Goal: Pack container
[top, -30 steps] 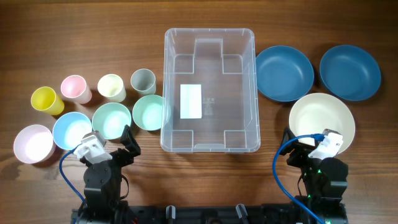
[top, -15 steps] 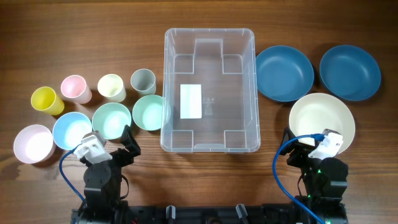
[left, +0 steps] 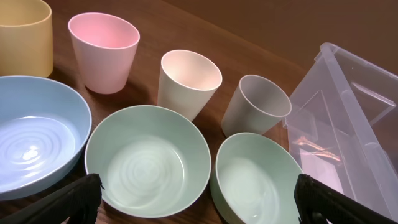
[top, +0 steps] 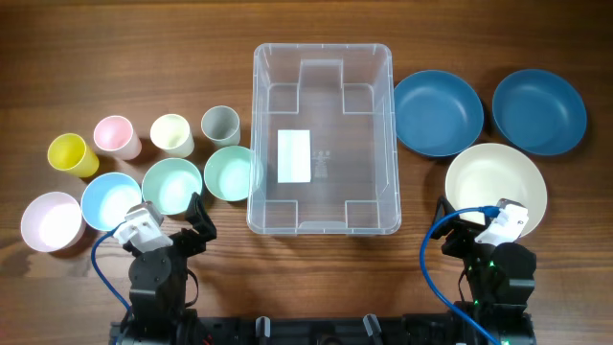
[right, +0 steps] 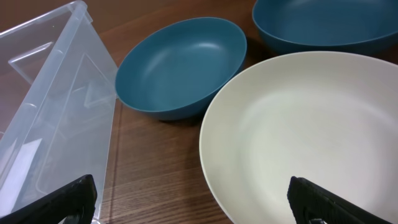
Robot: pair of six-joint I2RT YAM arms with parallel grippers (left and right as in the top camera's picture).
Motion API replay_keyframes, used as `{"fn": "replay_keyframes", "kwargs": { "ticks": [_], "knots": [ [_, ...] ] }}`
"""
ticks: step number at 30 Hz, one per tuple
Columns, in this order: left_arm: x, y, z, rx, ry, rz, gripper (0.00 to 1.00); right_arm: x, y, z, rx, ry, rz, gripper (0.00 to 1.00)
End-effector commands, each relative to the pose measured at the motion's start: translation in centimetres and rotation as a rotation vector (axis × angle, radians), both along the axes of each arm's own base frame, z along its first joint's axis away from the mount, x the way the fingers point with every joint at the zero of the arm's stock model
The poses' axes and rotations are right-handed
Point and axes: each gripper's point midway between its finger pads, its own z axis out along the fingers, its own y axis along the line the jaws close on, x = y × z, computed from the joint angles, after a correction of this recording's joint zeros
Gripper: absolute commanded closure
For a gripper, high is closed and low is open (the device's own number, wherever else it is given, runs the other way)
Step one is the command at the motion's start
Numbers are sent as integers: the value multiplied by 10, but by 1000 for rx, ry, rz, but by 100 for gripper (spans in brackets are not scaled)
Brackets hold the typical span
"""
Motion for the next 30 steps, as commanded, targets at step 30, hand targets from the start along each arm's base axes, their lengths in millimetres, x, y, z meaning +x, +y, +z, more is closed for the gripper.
{"fn": "replay_keyframes", "kwargs": {
  "ticks": [30],
  "knots": [
    [0, -1, 0, -13, -3, -6, 0, 31, 13, 40, 27, 110, 86, 0]
  ]
}}
